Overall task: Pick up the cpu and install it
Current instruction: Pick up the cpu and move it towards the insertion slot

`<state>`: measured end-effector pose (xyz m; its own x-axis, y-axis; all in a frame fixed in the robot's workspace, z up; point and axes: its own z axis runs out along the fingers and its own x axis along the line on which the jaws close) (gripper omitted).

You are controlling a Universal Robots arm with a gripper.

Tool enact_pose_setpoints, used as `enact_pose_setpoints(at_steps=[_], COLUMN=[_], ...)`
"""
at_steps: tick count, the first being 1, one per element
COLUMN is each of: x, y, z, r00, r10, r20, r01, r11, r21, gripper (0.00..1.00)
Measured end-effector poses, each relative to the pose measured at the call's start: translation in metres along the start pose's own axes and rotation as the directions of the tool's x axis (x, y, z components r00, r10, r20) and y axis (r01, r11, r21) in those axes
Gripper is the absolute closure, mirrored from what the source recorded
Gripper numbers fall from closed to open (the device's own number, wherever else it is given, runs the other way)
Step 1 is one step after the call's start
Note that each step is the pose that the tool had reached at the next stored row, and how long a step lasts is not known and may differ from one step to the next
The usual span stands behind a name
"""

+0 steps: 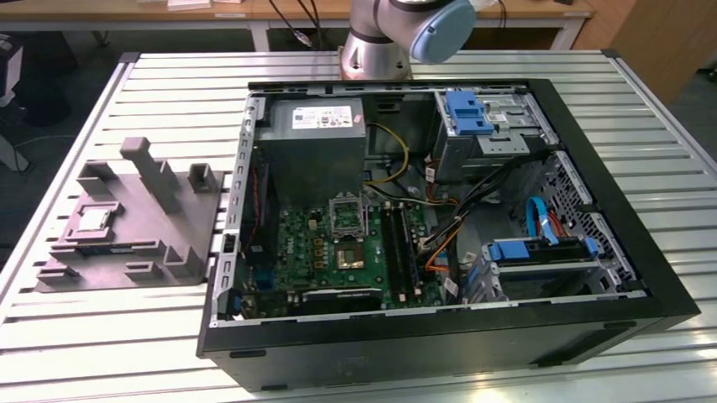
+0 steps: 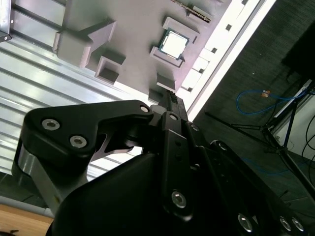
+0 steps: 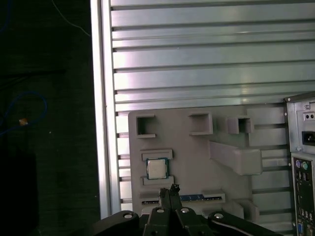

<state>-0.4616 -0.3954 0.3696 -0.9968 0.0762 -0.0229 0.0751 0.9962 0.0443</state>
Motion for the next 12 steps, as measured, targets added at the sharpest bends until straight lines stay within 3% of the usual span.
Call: enact_pose_setpoints(at_steps=[12], x=[0.0005], y=[0.0], z=[0.0], r00=[1.0], r10=[0.0], r20=[0.0], r01=[0.0], r11=[1.0], r21=[0.0], gripper=[0.89])
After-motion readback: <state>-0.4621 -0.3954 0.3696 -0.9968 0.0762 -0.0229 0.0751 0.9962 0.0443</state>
